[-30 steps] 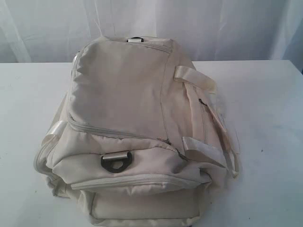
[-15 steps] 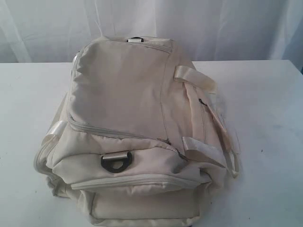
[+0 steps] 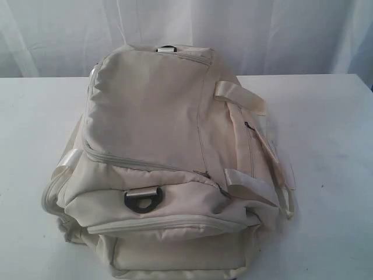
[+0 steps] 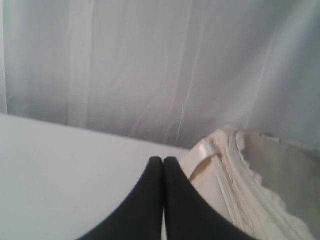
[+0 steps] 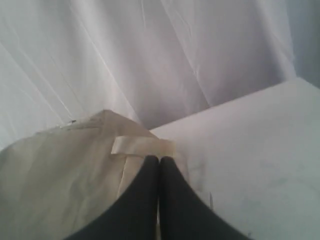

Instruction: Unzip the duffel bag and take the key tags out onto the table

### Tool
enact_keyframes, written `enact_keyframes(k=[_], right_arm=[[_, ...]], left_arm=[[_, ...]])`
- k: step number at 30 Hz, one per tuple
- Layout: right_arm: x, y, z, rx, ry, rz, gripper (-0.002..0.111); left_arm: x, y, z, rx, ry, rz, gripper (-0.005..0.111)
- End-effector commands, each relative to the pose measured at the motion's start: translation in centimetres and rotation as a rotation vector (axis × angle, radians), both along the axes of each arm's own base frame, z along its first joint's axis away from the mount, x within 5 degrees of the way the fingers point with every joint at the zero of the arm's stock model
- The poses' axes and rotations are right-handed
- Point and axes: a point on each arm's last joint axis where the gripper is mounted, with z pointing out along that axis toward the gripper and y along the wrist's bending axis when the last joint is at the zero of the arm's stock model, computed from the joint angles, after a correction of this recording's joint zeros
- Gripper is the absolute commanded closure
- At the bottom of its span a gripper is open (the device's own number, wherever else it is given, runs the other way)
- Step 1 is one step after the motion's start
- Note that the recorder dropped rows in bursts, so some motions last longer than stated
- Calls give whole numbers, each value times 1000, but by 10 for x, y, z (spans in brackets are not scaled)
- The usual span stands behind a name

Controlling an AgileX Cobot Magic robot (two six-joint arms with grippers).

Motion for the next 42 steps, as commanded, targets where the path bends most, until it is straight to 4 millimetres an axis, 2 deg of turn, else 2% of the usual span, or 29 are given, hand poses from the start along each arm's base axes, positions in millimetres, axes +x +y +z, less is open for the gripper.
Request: enact_keyframes(k=[1,4,8,11,16,19,23,28,32,36,38,42], right_arm=[[14,7,2,-67,148,39,108],[19,12,-4,-87,203,75,108],[19,16,-6,-99,219,119,108],[19,18,-6,-102,218,141,108],[17,23,-4,-107,197,188,108],[16,26,-2,-124,175,229,108],[18,32,5,-173,211,282,108],[27,48,25,-340,302,400,108],[32,76,33,-490,445,683,108],[36,103,35,-594,472,1011,108],[45,111,36,-595,476,1038,108],[62,119,36,-586,447,974,108]], left_arm=[[13,-5,20,98,284,-55,107],[21,-11,31,246,429,-152,107],[32,-27,42,326,538,-386,107],[44,-43,49,308,555,-591,107],[77,-68,62,231,483,-921,107],[97,-76,73,207,483,-1069,107],[123,-83,80,278,535,-1161,107],[148,-100,94,451,578,-1186,107],[162,-116,98,560,632,-1219,107],[170,-130,92,585,666,-1276,107],[174,-137,88,601,658,-1302,107],[176,-159,83,653,622,-1368,107]])
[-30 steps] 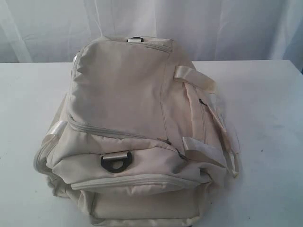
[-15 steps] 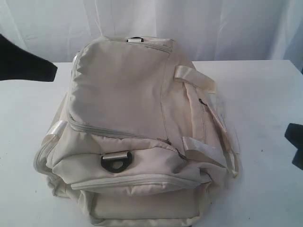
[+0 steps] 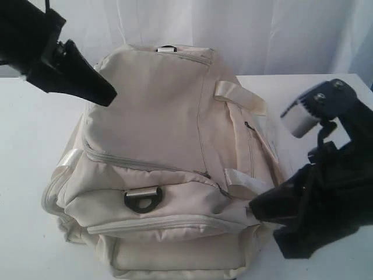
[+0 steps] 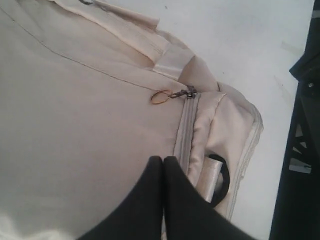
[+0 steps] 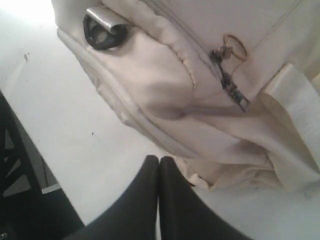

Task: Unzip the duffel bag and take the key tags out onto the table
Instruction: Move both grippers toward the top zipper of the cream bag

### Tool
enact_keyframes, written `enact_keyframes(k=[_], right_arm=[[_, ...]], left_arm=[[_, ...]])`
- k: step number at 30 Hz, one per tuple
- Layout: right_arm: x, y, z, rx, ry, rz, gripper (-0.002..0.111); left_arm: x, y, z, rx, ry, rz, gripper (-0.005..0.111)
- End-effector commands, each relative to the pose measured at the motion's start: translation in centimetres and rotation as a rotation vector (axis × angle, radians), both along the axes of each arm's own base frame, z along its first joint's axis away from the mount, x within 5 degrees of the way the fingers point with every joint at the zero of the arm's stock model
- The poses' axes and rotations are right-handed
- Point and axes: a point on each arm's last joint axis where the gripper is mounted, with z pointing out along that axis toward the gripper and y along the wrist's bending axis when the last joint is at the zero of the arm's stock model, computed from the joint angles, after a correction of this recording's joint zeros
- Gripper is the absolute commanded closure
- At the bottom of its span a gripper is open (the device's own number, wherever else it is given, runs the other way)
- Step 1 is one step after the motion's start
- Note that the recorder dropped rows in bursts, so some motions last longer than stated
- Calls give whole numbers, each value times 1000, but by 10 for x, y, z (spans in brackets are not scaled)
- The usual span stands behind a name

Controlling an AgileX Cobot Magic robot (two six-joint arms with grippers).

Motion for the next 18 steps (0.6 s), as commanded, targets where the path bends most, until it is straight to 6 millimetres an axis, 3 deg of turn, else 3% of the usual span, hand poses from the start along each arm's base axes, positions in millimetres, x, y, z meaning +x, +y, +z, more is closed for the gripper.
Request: enact_keyframes(k=[1,4,11,18], right_arm=[[17,9,3,15,-80,-5,108],[25,14,2,-19,-136,61,102],[38,24,-21,-105,-109,180,63],[59,29,-47,-237,-207,258,59]], left_arm=[[-1,-30,-2,-3,-30,-126,107],[5,-53,-2,30,-68,-171,107],[13,-89,-10,168,55,-303,107],[13,-114,-30,232,90,-349,107]])
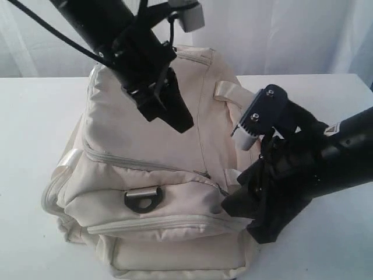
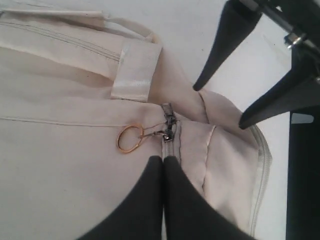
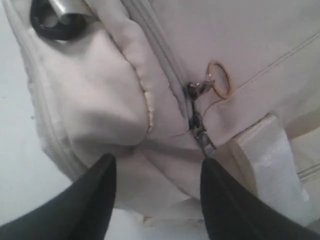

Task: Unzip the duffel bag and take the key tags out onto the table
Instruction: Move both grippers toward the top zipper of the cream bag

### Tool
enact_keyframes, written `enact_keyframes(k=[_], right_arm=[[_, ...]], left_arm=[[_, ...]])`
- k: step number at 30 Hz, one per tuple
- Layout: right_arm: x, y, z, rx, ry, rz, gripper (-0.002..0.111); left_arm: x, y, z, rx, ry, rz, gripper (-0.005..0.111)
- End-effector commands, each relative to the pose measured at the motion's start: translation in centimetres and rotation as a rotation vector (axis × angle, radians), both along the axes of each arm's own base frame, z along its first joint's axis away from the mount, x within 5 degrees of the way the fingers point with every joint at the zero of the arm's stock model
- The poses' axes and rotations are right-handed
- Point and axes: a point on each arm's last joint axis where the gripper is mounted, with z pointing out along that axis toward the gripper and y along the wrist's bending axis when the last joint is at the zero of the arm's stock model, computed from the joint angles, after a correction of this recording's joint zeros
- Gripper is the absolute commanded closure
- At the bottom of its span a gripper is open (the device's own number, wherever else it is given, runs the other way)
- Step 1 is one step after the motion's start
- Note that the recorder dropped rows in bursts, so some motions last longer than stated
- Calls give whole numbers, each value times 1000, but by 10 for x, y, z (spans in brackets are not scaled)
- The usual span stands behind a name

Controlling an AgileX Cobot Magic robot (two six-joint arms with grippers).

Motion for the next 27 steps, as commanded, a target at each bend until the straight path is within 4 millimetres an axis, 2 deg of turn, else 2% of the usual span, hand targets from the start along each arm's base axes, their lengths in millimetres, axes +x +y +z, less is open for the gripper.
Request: enact_keyframes(k=[1,3,6,11,20,27], right_arm=[[13,-1,-17,-108,-64,26,59],[22,-3,-22,-153,-107,-27,59],[29,-4,-22,-131,-114,-143,59],[34,-3,-21,-125,-163,-142,59],[42,3,-48,-197,-95,-108,59],[64,11,-64,-183,-208,-154,59]], left_arm=[[-11,-10,-10,72,84,-69,107],[-10,-11,-14,84,86,-72,107],[-11,-14,-16,86,91,-79,107],[-11,-15,-15,75,99,-80,107],[-12,-15,-15,73,100,-80,107],[-12,-15,-15,73,100,-80,107]])
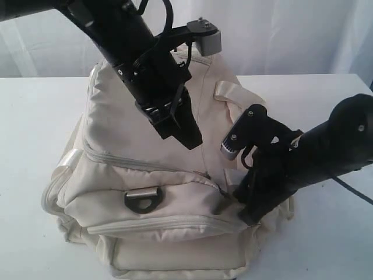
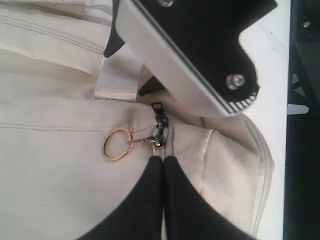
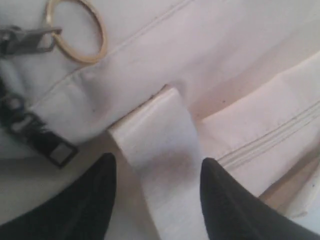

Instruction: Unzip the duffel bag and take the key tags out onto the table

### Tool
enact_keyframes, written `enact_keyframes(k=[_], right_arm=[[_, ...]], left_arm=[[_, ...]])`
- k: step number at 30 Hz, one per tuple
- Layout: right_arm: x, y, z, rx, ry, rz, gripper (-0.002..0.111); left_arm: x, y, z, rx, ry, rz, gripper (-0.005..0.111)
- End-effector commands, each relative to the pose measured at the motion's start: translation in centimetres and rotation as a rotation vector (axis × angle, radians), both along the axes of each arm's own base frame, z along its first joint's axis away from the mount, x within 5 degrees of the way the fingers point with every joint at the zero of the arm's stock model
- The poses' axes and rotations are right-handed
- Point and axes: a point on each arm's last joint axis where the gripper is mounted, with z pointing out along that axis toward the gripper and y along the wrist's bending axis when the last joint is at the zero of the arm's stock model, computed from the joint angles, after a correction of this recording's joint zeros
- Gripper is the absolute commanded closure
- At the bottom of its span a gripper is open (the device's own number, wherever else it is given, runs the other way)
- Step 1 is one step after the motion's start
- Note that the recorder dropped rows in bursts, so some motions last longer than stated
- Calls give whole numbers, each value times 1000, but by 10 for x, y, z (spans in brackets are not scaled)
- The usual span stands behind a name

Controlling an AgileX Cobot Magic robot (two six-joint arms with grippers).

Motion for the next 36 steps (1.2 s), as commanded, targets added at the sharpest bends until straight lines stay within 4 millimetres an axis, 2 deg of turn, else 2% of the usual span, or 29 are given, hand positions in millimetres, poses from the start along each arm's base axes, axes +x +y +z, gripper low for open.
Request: enact_keyframes(k=[1,3,4,5,8,11,15,17,25,31,36], right_arm=[[14,4,-7,22,-98,-39,61],[16,4,-7,71,-72,-130,82],[17,5,-6,99,-65,-175,104],[18,5,-5,113,-65,-197,108],[19,3,9,167,-90,-238,108],[16,-9,38,265,-139,-317,108],[5,-25,71,349,-198,-359,108],[0,-28,78,360,-206,-355,108],[-10,-32,85,367,-193,-344,108],[-10,-32,84,386,-163,-376,108],[-11,-32,84,394,-143,-393,108]], left_arm=[[-10,2,2,30,71,-48,107],[-10,2,2,30,71,-48,107],[-10,2,2,30,71,-48,107],[-10,2,2,30,71,-48,107],[-10,2,2,30,71,-48,107],[-10,2,2,30,71,-48,107],[-8,-2,-4,31,93,-48,107],[-7,-2,-7,34,99,-51,104],[-3,-5,-8,-15,-37,-208,73],[0,-9,-3,-58,-36,-124,60],[4,-11,18,-70,0,34,55]])
